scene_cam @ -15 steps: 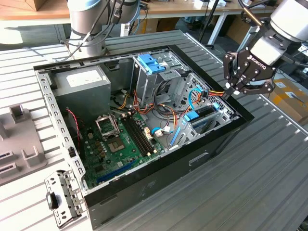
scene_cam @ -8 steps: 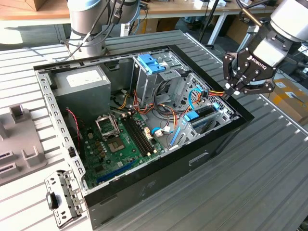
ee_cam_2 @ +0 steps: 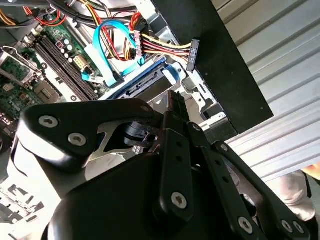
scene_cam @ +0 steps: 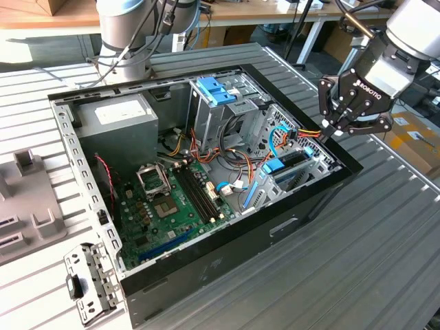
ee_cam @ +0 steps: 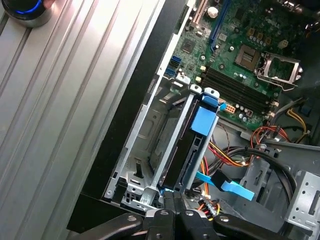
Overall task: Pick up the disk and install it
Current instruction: 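Insert the first disk wire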
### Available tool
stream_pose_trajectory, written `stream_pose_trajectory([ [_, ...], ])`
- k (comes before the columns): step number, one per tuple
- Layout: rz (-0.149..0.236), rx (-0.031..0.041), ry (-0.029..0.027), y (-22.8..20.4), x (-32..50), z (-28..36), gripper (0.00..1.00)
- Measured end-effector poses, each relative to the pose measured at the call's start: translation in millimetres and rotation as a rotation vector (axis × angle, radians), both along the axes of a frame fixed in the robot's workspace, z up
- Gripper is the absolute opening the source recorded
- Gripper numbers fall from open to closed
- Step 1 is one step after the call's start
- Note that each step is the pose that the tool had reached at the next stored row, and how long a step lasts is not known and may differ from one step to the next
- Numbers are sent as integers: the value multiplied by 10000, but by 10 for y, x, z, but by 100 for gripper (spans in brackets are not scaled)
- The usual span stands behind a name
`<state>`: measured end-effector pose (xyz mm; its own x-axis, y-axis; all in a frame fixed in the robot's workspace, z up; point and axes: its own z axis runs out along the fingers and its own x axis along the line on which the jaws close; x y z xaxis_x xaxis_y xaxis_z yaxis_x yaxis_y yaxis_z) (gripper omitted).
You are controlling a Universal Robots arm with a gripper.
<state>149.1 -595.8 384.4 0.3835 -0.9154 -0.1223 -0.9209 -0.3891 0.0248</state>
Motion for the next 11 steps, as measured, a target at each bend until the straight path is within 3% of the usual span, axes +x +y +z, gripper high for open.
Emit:
stream_pose_trajectory([
  [7,628,0,0,0,0,0,11],
  [11,1392,1,0,0,0,0,11],
])
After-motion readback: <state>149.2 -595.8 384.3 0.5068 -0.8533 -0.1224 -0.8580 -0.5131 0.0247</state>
